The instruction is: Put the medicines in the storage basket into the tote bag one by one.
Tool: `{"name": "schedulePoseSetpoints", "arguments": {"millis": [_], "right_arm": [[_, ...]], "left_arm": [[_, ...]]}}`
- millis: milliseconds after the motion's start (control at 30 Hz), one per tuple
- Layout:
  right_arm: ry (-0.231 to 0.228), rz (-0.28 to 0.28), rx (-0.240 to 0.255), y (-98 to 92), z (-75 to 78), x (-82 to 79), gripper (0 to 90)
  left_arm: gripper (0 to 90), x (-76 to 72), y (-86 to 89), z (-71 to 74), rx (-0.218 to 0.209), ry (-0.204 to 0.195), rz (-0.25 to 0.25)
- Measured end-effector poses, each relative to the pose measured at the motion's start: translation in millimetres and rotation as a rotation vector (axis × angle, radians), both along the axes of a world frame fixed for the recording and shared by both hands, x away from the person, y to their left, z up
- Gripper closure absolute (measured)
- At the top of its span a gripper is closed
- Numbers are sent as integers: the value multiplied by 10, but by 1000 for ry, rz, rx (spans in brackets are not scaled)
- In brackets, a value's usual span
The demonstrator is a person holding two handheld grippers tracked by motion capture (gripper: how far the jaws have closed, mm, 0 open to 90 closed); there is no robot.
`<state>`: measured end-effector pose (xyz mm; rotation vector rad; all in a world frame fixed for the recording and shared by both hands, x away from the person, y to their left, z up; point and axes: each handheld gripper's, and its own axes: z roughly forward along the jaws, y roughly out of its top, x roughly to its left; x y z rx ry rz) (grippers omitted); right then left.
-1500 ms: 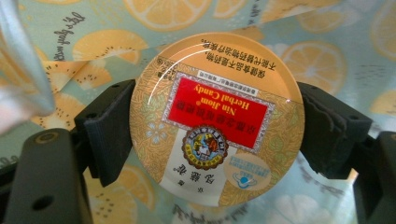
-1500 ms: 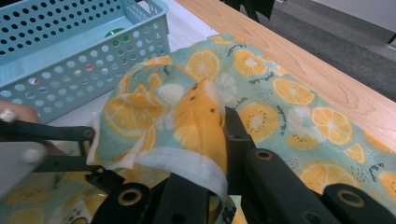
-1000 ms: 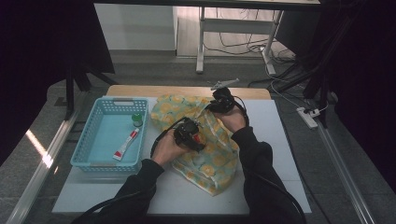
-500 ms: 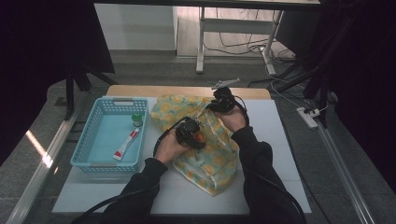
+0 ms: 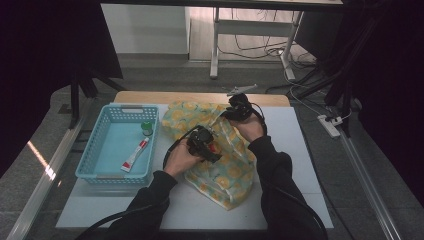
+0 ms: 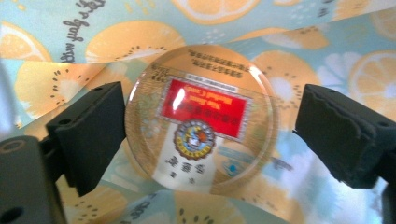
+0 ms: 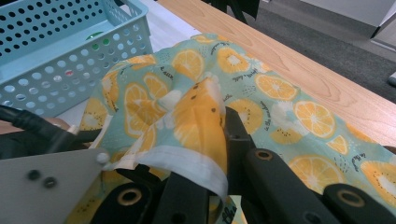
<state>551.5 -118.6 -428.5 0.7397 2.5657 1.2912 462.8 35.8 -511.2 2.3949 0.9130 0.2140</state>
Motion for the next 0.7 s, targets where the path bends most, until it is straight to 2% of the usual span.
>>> {"name": "schedulePoseSetpoints", "arguments": {"millis": [200,333,433,533,600,700], "right_arm": [[3,6,1,9,-3,-10,897],[4,6,2,16,-5,-17,897],[4,8,1,16,-1,-23,897],[4,8,1,7,3,-27,897],[3,10,-1,-1,1,-28,897],[6,9,-3,-8,-5,-26,897]], "left_arm": [[59,-109,37,115,-50,-9,-22],[48,-175,65,185,-56,-30,-30],[39,-225,100,230,-76,-34,-36],[29,-284,153,282,-113,-34,-43],[21,-329,193,322,-152,-35,-44],[4,-382,263,392,-179,-31,-57]]}}
